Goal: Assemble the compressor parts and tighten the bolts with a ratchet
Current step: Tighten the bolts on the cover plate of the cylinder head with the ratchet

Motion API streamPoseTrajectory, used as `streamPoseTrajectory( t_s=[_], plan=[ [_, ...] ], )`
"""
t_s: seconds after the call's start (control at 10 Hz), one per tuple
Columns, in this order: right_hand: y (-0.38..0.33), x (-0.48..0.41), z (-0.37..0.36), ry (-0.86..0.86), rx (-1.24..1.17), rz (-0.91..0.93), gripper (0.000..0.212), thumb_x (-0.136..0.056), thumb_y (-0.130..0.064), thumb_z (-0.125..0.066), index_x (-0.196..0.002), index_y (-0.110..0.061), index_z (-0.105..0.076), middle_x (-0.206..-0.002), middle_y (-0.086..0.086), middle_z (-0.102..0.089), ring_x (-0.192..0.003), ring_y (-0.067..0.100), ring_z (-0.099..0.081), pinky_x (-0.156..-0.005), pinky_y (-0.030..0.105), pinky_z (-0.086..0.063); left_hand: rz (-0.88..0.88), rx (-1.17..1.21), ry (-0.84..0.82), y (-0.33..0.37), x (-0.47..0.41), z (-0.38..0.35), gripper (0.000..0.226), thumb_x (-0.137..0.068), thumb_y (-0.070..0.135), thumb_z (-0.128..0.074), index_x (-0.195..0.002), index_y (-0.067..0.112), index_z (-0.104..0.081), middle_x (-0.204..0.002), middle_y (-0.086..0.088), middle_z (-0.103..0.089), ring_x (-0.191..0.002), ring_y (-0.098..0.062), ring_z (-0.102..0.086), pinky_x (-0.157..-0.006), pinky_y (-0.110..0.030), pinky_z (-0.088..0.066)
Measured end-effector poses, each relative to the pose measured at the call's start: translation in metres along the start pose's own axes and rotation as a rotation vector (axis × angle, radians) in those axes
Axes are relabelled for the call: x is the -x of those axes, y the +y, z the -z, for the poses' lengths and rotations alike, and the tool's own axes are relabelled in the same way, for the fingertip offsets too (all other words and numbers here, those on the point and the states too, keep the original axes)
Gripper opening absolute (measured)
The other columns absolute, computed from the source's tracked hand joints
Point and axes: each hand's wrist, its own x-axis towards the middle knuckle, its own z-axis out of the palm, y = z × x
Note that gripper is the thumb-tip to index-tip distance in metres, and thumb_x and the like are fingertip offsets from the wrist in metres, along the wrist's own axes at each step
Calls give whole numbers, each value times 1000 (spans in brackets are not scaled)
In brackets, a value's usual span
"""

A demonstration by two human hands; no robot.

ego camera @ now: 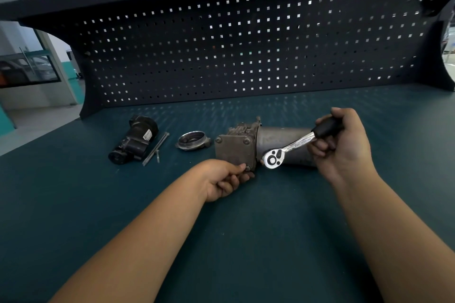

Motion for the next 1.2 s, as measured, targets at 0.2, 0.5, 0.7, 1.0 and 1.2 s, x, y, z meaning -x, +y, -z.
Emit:
streamPoseTrajectory(
  t_s=[0.2,0.5,0.7,1.0,1.2],
  plan=[
    [0,0,0,4,11,1,33,-89,-22,-42,-60,-9,-43,-31,-4,-20,-26,10,-23,-33,12,-18,-25,20,30,-2,-3,0,19,-97,15,-46,-82,5,-53,-43,0,-58,-26,1,-39,-24,-7,-18],
    [1,1,-1,5,26,9,34,-89,-22,-42,-58,-8,-43,-31,-3,-18,-26,10,-23,-33,12,-18,-51,-3,69,-4,-6,-1,16,-95,16,-50,-82,8,-54,-42,2,-57,-26,1,-40,-24,-7,-17],
    [1,1,-1,1,24,11,34,-89,-22,-42,-58,-8,-43,-31,-3,-19,-26,10,-23,-33,12,-17,-50,-11,63,-3,-6,0,16,-95,15,-48,-82,8,-55,-42,2,-57,-28,1,-42,-25,-7,-18],
    [2,1,0,-8,36,17,34,-90,-22,-42,-58,-8,-43,-31,-3,-18,-26,10,-23,-33,12,-17,-35,-45,1,-1,-2,-2,15,-97,15,-42,-89,8,-52,-45,3,-59,-28,1,-41,-24,-8,-17],
    [3,0,1,-14,45,23,34,-89,-22,-42,-58,-8,-42,-30,-4,-20,-26,10,-24,-32,12,-18,-25,-42,-3,-1,-1,-2,28,-98,15,-40,-79,3,-57,-40,5,-52,-27,1,-38,-25,-7,-16]
  ],
)
